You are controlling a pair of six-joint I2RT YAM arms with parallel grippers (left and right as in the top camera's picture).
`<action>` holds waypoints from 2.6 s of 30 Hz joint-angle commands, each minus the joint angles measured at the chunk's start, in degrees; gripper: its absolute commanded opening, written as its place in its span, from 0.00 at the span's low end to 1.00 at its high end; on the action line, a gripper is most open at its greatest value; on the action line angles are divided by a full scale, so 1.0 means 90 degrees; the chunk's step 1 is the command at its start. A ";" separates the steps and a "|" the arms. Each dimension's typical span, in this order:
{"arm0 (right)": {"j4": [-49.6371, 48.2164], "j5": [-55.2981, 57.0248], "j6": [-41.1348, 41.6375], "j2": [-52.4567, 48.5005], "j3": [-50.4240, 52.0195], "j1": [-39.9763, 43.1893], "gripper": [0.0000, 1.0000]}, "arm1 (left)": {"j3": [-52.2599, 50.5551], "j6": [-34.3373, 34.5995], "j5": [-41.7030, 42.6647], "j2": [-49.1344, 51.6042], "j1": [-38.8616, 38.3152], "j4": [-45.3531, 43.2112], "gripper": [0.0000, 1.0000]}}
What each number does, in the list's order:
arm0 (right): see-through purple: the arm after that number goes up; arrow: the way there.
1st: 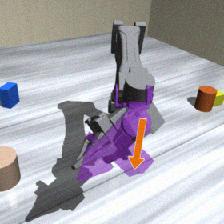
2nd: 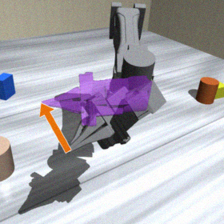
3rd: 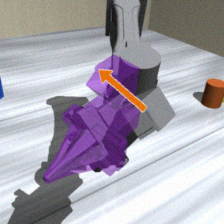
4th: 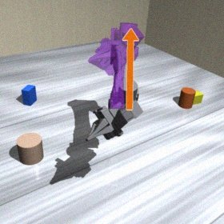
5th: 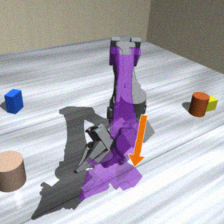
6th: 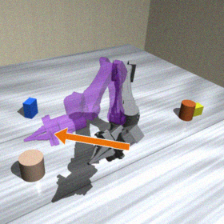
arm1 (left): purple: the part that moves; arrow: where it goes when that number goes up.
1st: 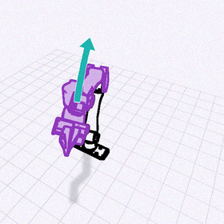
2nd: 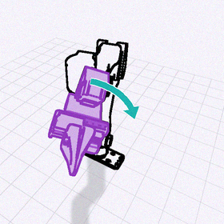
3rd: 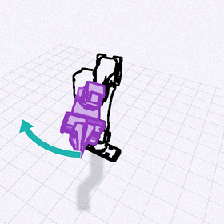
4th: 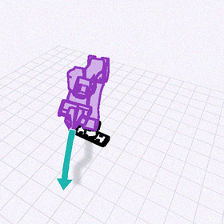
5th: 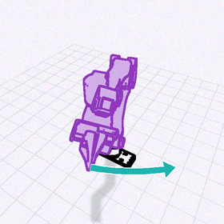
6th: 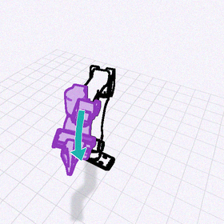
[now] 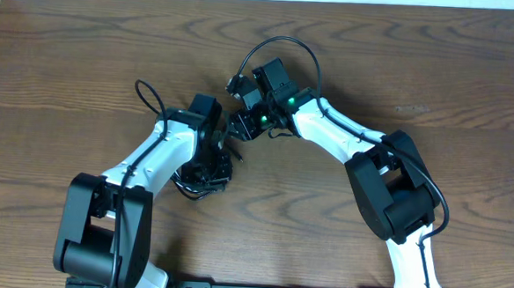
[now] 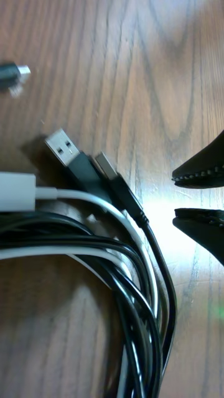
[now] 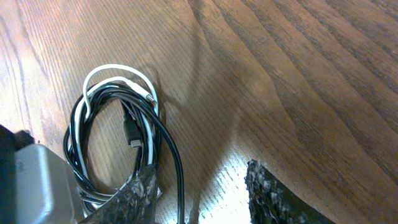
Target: Untangle cables
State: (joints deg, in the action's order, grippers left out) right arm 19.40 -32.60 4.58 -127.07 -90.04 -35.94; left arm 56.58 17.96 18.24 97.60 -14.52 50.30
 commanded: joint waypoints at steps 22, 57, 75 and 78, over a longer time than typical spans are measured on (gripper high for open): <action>-0.0012 -0.0041 0.0058 -0.0068 -0.0012 -0.0036 0.01 | 0.0520 0.0299 -0.0872 -0.0163 0.1348 -0.0850 0.17; 0.0529 0.0685 0.0134 -0.0333 0.0027 -0.1013 0.04 | 0.0080 0.0668 -0.1321 0.0670 0.1426 -0.2365 0.11; 0.1326 0.0051 0.0631 -0.0503 0.0015 -0.0736 0.05 | 0.0068 0.1018 -0.1202 0.0675 0.1887 -0.2322 0.11; 0.1348 0.0049 0.0631 -0.0503 0.0017 -0.0738 0.05 | 0.0070 0.1015 -0.1076 0.0675 0.1885 -0.2327 0.11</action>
State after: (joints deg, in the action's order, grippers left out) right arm 30.83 -32.77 9.56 -129.82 -90.70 -42.70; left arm 57.76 26.41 7.57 102.76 2.15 29.34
